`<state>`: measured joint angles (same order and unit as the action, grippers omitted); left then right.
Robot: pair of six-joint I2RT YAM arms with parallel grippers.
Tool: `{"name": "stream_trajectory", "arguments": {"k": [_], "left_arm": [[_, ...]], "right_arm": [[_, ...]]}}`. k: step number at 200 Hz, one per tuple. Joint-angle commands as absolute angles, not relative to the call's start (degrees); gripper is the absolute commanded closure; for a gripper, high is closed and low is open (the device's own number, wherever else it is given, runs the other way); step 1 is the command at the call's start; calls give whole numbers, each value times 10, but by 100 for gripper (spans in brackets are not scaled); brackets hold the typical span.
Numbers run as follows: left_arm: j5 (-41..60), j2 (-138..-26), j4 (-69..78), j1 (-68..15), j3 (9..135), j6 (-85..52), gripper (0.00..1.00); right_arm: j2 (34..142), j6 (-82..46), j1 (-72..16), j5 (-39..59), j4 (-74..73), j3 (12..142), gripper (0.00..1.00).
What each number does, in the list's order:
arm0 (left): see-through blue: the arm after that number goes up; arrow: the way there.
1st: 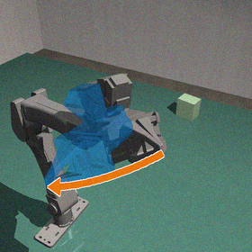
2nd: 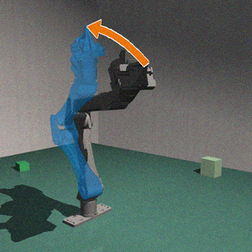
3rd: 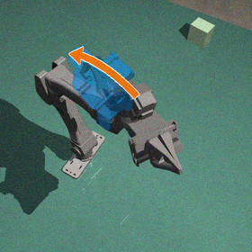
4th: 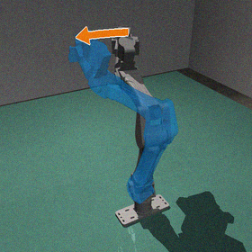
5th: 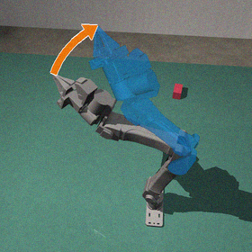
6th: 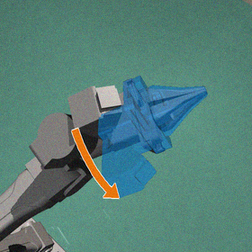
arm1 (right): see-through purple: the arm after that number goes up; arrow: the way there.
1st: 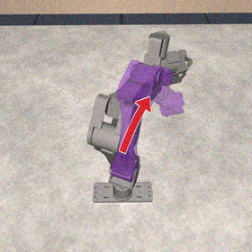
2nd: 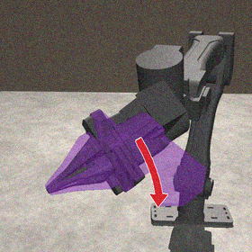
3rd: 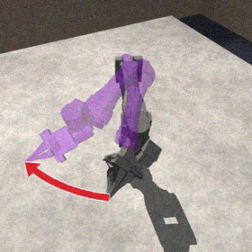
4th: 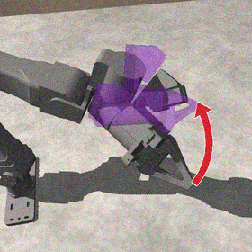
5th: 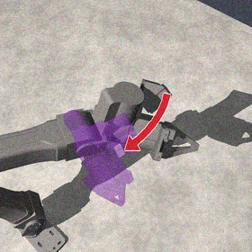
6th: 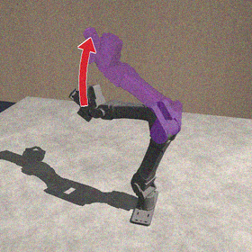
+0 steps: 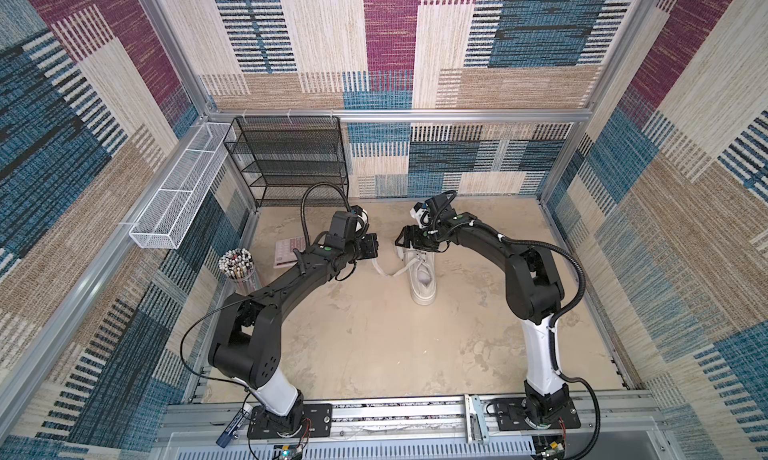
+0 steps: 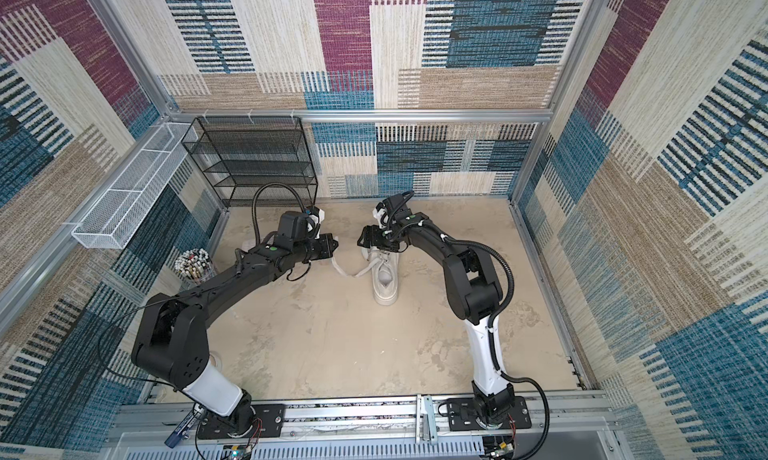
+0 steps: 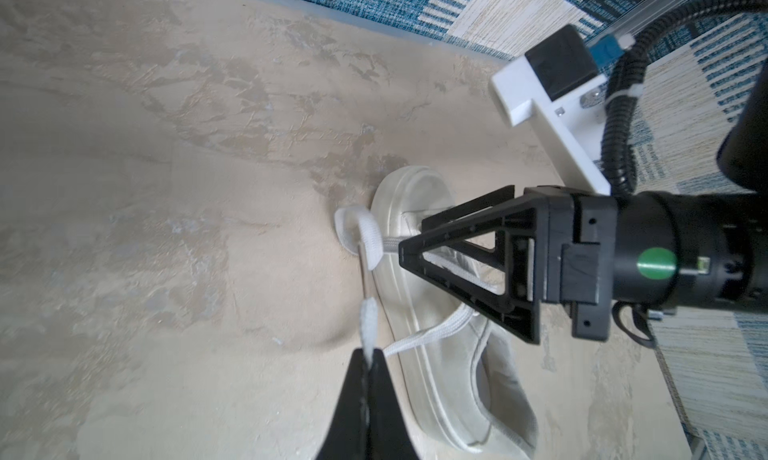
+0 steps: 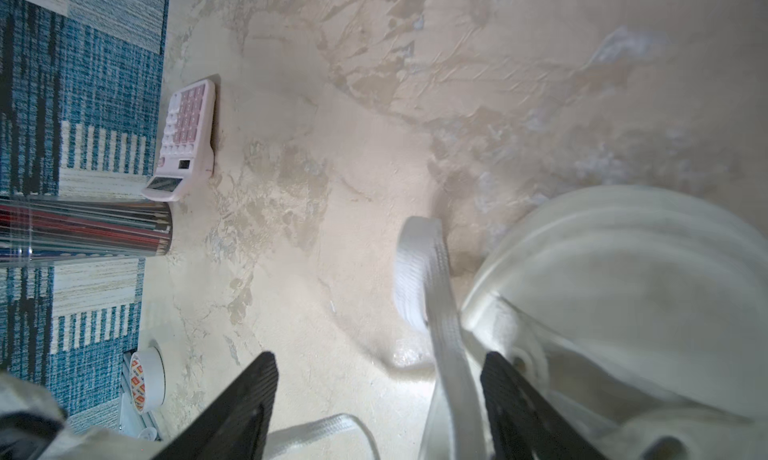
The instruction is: Tie the shoes
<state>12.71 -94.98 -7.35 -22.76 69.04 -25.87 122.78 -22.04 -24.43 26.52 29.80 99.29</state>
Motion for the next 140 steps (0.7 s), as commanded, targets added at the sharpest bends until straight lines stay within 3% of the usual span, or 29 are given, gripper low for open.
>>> {"name": "stream_trajectory", "arguments": {"k": [1,72,140], "left_arm": [[150,-970,-57,-231,714,-276,100],[176,-1032,-53,-253,796,-254,100],[244,-1205,-125,-290,1032,-208,100]], "right_arm": [[1204,-217,-239,256,281,967,20],[1094,-216,-187,217,257,861,20],[1013,-204,-130,206,248,758,20]]}}
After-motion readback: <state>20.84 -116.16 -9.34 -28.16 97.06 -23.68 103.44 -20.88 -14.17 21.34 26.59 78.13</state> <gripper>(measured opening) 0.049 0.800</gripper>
